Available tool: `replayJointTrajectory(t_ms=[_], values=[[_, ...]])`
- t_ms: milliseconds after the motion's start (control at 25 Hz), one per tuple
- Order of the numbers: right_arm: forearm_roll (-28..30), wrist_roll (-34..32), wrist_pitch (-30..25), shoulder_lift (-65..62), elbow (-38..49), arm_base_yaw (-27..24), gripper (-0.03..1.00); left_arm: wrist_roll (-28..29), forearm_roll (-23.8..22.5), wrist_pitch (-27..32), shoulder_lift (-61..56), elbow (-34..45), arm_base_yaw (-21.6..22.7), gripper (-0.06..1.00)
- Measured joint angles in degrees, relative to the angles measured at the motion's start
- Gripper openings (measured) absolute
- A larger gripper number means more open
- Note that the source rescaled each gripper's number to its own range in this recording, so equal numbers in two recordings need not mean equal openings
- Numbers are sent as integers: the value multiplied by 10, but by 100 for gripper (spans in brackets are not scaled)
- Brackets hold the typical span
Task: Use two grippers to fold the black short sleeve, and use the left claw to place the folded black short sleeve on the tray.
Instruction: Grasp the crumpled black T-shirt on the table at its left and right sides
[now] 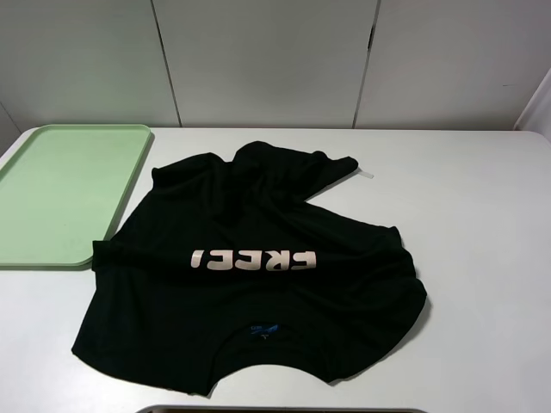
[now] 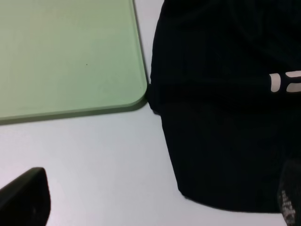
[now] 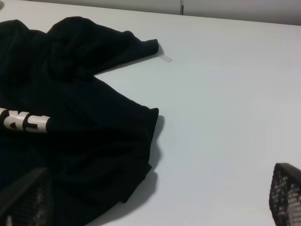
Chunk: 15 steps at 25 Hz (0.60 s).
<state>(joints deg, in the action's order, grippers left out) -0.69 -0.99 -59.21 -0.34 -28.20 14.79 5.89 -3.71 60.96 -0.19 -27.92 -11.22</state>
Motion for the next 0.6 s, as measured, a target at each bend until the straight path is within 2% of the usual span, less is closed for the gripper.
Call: replayJointTrajectory(t_ms=[320, 600], values=[[7, 16, 0, 11, 0, 0, 100, -47, 0, -1, 0, 0, 0, 96], [15, 116, 0, 192, -54, 0, 100, -94, -5, -5, 101, -24, -33, 96]])
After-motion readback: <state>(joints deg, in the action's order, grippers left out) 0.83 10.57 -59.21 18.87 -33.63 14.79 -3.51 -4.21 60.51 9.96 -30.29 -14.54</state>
